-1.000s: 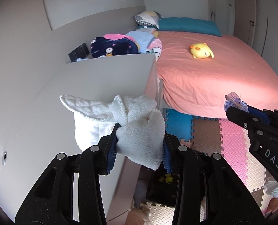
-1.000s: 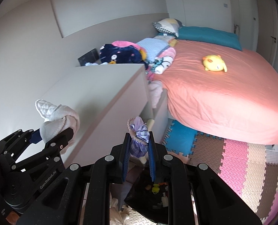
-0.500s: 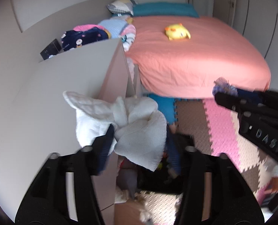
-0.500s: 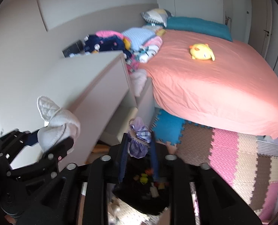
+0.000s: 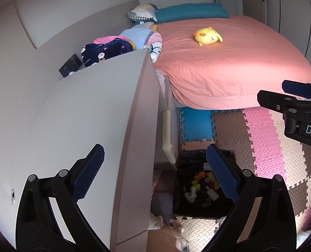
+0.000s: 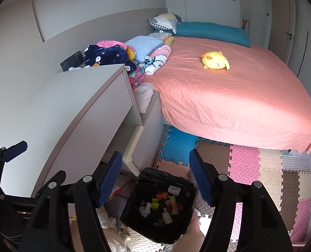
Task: Collect trash
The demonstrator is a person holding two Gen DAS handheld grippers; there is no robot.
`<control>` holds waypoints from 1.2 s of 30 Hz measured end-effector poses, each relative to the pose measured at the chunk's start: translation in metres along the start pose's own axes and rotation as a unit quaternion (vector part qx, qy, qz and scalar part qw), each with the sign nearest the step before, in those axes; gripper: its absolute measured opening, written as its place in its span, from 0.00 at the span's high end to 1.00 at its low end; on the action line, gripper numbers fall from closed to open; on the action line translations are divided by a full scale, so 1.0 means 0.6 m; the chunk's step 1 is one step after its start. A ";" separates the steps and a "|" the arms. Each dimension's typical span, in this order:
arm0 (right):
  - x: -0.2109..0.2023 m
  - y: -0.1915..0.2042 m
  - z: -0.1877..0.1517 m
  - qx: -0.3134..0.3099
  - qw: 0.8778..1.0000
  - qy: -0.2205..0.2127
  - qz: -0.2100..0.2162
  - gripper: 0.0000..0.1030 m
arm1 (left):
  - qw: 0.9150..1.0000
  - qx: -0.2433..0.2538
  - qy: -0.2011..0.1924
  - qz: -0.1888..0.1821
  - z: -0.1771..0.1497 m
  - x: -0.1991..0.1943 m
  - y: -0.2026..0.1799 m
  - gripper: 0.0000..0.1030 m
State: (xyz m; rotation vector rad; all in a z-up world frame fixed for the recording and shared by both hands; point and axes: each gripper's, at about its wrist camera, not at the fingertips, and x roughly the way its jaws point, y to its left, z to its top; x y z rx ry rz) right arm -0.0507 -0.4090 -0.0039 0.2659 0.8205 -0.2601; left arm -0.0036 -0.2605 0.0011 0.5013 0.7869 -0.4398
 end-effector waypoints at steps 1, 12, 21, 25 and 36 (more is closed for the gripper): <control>0.000 0.000 0.000 -0.001 1.000 0.000 -0.001 0.34 | 1.000 -0.001 0.000 -0.002 0.000 0.000 0.000 0.08; -0.003 0.020 -0.001 -0.006 1.000 -0.006 0.004 0.29 | 1.000 -0.026 0.003 -0.016 -0.009 -0.005 0.027 0.08; -0.006 0.073 0.001 -0.011 0.999 -0.014 0.037 0.14 | 0.998 -0.062 0.007 -0.021 -0.024 -0.010 0.079 0.08; -0.002 0.106 0.004 -0.009 0.999 -0.007 0.046 0.11 | 0.997 -0.077 0.010 -0.016 -0.039 -0.012 0.110 0.08; 0.014 0.208 0.000 -0.040 0.997 0.006 0.066 0.09 | 0.990 -0.139 0.026 -0.012 -0.089 -0.020 0.202 0.08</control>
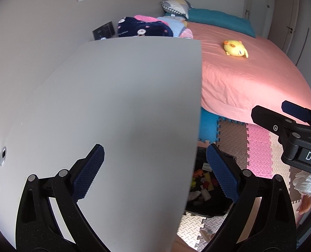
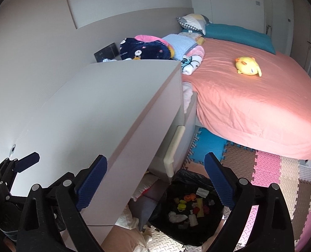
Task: Collect trash
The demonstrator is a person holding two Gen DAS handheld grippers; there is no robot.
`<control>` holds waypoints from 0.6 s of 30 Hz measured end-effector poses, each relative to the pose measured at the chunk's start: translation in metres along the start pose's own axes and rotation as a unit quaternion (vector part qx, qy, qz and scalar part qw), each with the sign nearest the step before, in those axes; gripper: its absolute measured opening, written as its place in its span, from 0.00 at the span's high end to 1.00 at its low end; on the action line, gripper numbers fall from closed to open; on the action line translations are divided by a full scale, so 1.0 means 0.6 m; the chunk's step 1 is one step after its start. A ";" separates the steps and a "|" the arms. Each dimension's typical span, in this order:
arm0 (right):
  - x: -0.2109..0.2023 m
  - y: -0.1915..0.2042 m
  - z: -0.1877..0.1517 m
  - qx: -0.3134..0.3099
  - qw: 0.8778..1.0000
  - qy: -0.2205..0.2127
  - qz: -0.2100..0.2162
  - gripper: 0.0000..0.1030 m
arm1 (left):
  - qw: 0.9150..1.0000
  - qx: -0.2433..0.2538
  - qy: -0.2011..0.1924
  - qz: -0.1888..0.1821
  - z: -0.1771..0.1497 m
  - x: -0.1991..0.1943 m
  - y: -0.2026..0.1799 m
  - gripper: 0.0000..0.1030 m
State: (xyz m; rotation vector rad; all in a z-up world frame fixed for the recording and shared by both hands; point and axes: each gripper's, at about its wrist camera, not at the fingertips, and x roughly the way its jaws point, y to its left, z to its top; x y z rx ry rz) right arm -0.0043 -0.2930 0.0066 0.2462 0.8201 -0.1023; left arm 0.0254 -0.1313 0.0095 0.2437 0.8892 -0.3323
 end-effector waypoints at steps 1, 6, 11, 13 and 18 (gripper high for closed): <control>0.002 0.007 0.000 -0.001 1.000 0.001 0.001 0.09 | 1.000 -0.004 0.001 0.003 -0.003 -0.001 0.009 0.08; 0.015 0.047 -0.001 -0.012 1.000 0.007 0.010 0.09 | 1.000 -0.026 0.001 0.012 -0.014 -0.008 0.049 0.08; 0.022 0.070 -0.003 -0.014 1.000 0.010 0.020 0.09 | 0.999 -0.044 -0.004 0.018 -0.024 -0.019 0.078 0.08; 0.023 0.074 -0.002 -0.018 1.000 0.011 0.021 0.09 | 0.999 -0.049 -0.005 0.017 -0.025 -0.022 0.082 0.08; 0.024 0.079 -0.002 -0.021 0.999 0.012 0.020 0.09 | 0.999 -0.048 -0.005 0.016 -0.027 -0.023 0.083 0.08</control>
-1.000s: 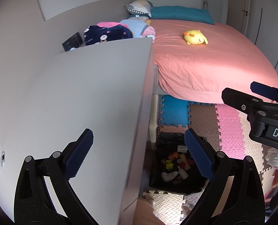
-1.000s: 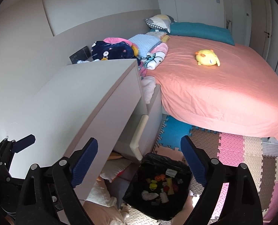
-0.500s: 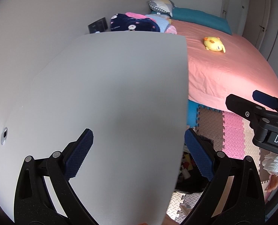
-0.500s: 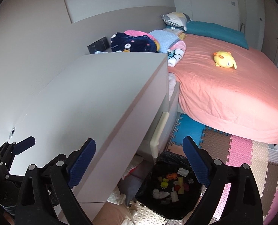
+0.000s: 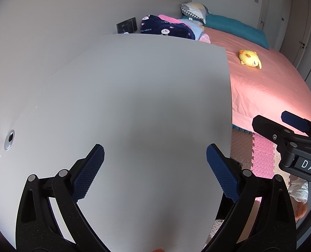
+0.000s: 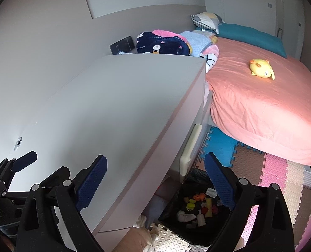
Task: Collect trash
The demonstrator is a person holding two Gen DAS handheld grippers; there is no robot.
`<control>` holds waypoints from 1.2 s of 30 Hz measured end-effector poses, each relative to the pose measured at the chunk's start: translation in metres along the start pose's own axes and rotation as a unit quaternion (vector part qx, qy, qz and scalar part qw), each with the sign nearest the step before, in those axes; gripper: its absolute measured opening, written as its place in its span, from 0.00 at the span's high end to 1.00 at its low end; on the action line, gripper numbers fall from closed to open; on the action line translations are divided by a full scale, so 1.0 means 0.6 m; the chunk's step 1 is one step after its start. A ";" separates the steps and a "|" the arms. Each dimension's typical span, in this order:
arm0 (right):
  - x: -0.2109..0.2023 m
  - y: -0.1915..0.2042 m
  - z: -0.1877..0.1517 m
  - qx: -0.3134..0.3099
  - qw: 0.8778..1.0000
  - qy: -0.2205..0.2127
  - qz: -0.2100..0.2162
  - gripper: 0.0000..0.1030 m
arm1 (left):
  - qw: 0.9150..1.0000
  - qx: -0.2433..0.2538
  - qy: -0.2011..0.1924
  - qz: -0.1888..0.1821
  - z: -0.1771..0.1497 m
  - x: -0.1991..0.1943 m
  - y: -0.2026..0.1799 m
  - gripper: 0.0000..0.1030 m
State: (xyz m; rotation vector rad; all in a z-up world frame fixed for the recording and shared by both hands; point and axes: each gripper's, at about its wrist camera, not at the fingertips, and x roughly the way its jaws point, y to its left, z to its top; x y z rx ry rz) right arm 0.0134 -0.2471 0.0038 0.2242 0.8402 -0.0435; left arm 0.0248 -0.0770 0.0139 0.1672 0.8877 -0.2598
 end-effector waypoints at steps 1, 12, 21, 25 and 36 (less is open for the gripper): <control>0.000 0.001 0.000 0.000 1.000 0.000 -0.001 0.09 | 1.000 0.000 -0.001 0.000 0.000 -0.001 -0.001 0.08; -0.011 -0.018 0.003 0.010 1.000 -0.008 0.000 0.09 | 1.000 0.000 -0.004 0.002 0.001 -0.005 -0.015 0.08; -0.016 -0.027 0.004 0.014 1.000 -0.010 -0.001 0.09 | 1.000 -0.001 -0.010 -0.002 0.008 -0.006 -0.018 0.07; -0.017 -0.028 0.004 0.014 1.000 -0.010 -0.001 0.09 | 1.000 -0.006 -0.008 -0.009 0.009 -0.004 -0.016 0.07; -0.018 -0.031 0.005 0.014 1.000 -0.010 -0.002 0.09 | 1.000 0.020 -0.012 -0.006 0.010 0.001 -0.032 0.06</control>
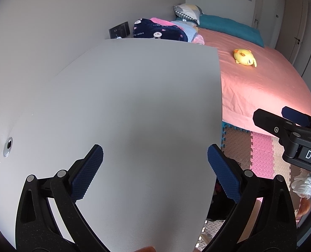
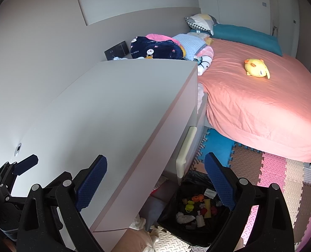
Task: Collect trash
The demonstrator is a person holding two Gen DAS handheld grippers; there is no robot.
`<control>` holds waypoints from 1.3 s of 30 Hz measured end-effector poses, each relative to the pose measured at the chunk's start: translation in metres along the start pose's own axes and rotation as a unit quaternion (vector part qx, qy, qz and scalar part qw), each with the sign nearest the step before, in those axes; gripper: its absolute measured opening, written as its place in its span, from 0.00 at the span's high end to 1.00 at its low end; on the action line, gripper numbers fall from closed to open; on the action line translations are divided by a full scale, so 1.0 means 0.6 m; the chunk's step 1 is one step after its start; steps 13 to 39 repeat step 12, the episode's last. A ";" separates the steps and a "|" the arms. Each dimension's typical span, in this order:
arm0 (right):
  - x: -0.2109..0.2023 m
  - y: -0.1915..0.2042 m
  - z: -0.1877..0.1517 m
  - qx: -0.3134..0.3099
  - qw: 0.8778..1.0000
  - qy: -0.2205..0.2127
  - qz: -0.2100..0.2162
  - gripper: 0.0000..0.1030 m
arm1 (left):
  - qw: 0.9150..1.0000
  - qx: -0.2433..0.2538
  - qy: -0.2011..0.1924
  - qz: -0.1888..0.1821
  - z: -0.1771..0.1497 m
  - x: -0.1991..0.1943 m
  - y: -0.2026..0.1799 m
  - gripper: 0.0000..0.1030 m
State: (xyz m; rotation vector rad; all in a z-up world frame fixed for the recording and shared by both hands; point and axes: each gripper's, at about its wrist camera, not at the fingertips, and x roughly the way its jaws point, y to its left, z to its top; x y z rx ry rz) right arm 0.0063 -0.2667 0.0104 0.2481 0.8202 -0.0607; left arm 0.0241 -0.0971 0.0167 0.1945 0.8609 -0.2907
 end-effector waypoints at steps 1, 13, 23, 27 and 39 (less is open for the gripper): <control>0.000 -0.001 0.001 0.000 1.000 0.000 0.000 0.09 | 1.000 0.001 -0.004 0.002 0.000 -0.001 -0.001 0.06; -0.005 -0.013 0.000 0.003 1.000 -0.002 -0.004 0.09 | 1.000 -0.003 -0.011 -0.013 0.006 -0.005 -0.005 0.06; -0.005 -0.013 0.000 0.003 1.000 -0.002 -0.004 0.09 | 1.000 -0.003 -0.011 -0.013 0.006 -0.005 -0.005 0.06; -0.005 -0.013 0.000 0.003 1.000 -0.002 -0.004 0.09 | 1.000 -0.003 -0.011 -0.013 0.006 -0.005 -0.005 0.06; -0.005 -0.013 0.000 0.003 1.000 -0.002 -0.004 0.09 | 1.000 -0.003 -0.011 -0.013 0.006 -0.005 -0.005 0.06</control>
